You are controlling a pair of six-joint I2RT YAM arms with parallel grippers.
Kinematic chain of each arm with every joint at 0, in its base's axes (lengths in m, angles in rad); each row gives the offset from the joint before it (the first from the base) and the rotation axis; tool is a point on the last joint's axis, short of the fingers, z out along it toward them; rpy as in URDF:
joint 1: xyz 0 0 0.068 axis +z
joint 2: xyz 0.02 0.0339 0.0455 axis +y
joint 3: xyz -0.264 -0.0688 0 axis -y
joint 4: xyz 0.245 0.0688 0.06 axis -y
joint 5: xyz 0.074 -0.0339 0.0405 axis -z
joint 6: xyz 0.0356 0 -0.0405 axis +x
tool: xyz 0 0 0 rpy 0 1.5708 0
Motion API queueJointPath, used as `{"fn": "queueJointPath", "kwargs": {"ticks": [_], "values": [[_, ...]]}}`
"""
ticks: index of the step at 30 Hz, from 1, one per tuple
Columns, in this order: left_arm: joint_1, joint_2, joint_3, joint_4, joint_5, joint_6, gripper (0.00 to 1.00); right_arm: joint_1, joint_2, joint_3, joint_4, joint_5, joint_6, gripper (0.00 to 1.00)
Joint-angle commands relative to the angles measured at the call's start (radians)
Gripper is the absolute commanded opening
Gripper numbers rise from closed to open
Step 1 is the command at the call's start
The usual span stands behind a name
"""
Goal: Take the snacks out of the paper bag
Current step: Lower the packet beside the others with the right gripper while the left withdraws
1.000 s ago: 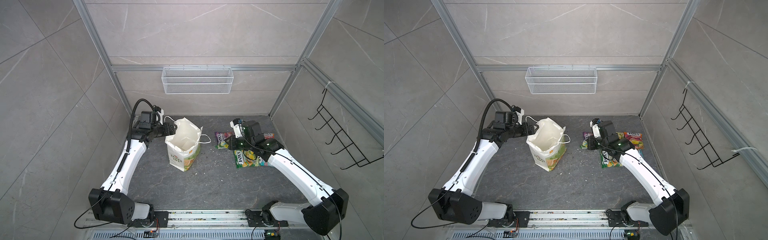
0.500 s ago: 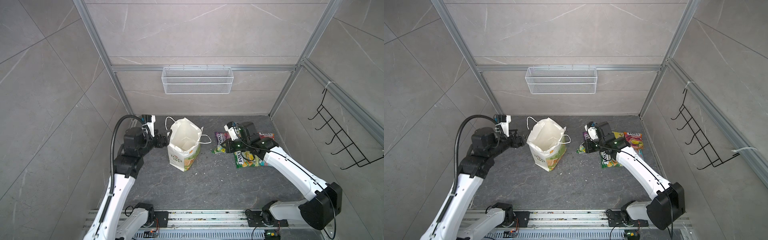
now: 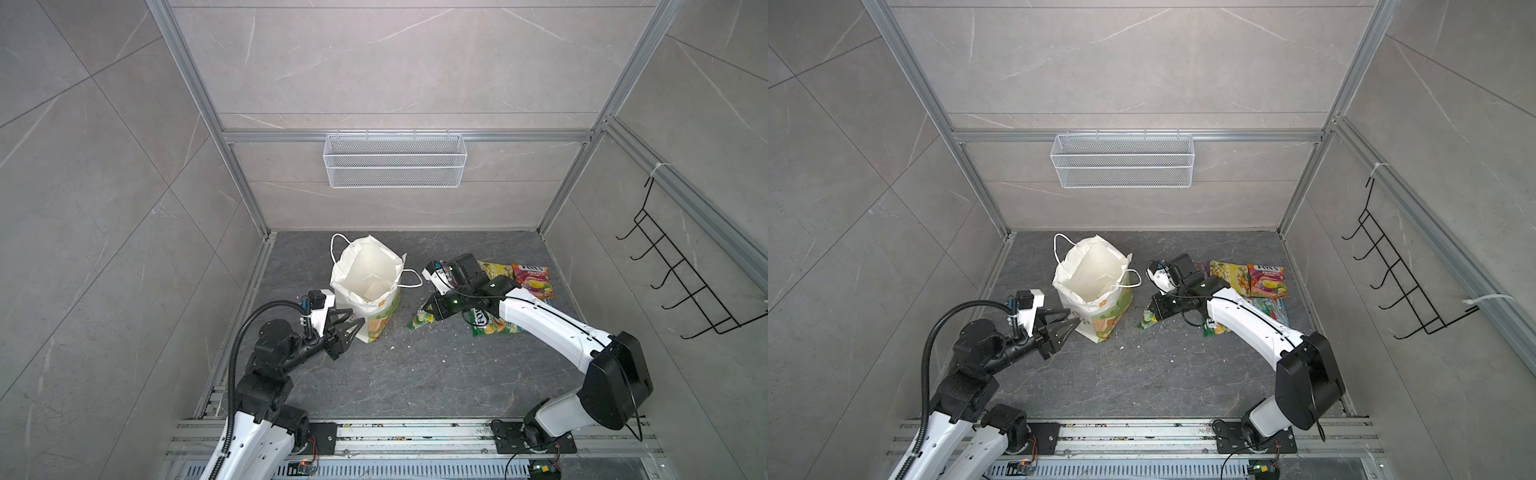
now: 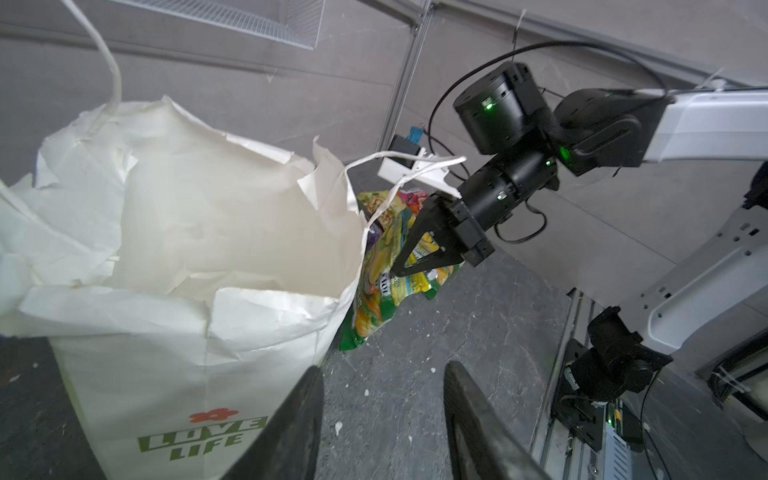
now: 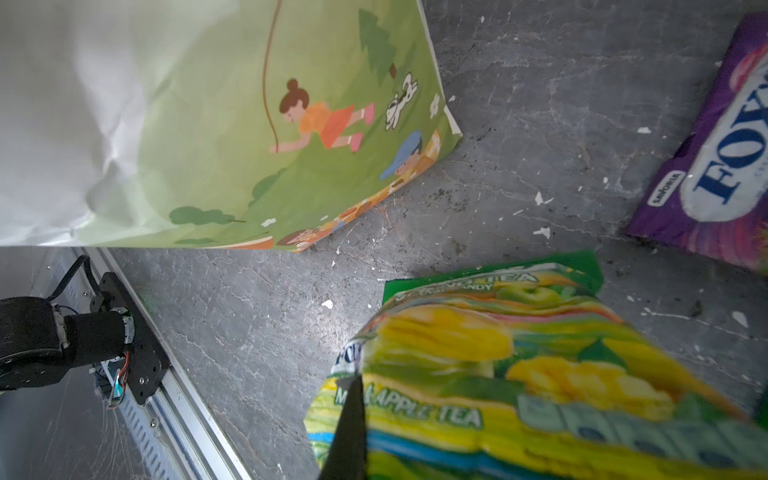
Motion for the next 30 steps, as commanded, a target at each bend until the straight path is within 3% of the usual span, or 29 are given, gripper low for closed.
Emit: {"fn": "queueJointPath", "kwargs": {"ticks": [1,5,8,14,23,30], "values": [[-0.057,0.013,-0.015,-0.028,-0.109,-0.046,0.36,-0.003,0.006,0.021,0.076,0.037,-0.01,0.0],[-0.103,0.038,-0.126,0.073,-0.204,-0.167,0.18,-0.003,0.015,0.007,0.098,0.004,-0.026,0.0],[-0.149,0.041,-0.2,0.138,-0.271,-0.183,0.13,-0.003,0.031,0.009,0.085,-0.022,-0.047,0.0],[-0.17,0.138,-0.243,0.153,-0.384,-0.192,0.1,-0.001,0.009,-0.017,0.093,0.008,-0.06,0.0],[-0.166,0.44,-0.303,0.409,-0.541,-0.285,0.05,-0.004,-0.086,-0.086,0.176,0.148,-0.021,0.0],[-0.135,0.699,-0.239,0.566,-0.499,-0.258,0.04,-0.007,-0.136,-0.122,0.205,0.163,-0.016,0.0]]}}
